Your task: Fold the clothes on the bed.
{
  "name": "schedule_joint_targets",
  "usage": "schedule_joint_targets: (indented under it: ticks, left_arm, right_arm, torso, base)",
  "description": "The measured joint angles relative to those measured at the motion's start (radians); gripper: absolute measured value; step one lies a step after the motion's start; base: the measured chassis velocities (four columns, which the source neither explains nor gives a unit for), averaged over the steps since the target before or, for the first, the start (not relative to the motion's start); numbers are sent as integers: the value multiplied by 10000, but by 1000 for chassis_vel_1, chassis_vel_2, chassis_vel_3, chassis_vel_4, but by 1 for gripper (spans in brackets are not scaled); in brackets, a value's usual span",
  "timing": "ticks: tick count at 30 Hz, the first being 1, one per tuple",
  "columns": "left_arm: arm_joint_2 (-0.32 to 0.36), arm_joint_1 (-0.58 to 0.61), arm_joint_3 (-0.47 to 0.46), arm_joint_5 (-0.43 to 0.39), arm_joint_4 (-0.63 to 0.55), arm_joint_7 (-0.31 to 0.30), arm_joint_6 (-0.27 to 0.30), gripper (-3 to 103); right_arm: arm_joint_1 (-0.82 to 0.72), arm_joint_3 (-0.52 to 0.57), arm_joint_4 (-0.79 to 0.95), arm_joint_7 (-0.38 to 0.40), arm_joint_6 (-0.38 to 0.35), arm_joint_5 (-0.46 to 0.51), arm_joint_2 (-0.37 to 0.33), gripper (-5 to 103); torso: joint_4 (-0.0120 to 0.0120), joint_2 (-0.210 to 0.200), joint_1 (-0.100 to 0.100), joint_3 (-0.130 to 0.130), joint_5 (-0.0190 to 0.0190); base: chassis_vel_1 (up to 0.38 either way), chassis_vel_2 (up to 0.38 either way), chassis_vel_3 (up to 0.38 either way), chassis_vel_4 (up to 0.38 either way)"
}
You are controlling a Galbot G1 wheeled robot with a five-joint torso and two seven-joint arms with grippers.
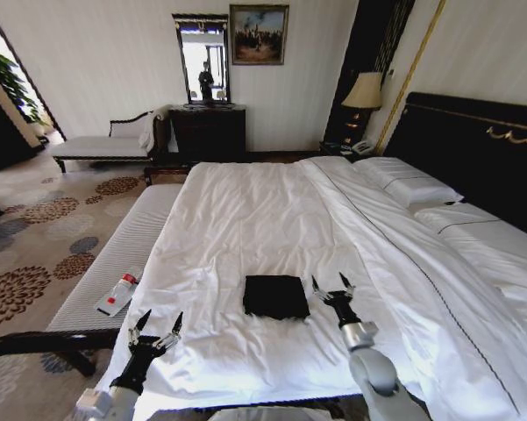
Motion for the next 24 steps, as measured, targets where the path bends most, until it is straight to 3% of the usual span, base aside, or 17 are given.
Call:
schedule_joint_targets:
  ticks: [10,19,24]
  left_arm:
    - [0,0,0,0,0,0,0,100]
    - [0,0,0,0,0,0,-1,100]
    - [0,0,0,0,0,0,-1,100]
  right_arm:
    - [-1574,1490,334,-561,848,606,226,100]
    - [-1760,2190,-505,-1063,1603,866,301,100]
    - [-1750,2348,-643,-1073,1673,1034,364,100]
  torso:
    - [3,0,0,1,-2]
    - [2,0,0,2,0]
    - [3,-1,0,2,-1]
  base:
    - [0,0,0,0]
    - [0,0,0,0]
    - [0,0,0,0]
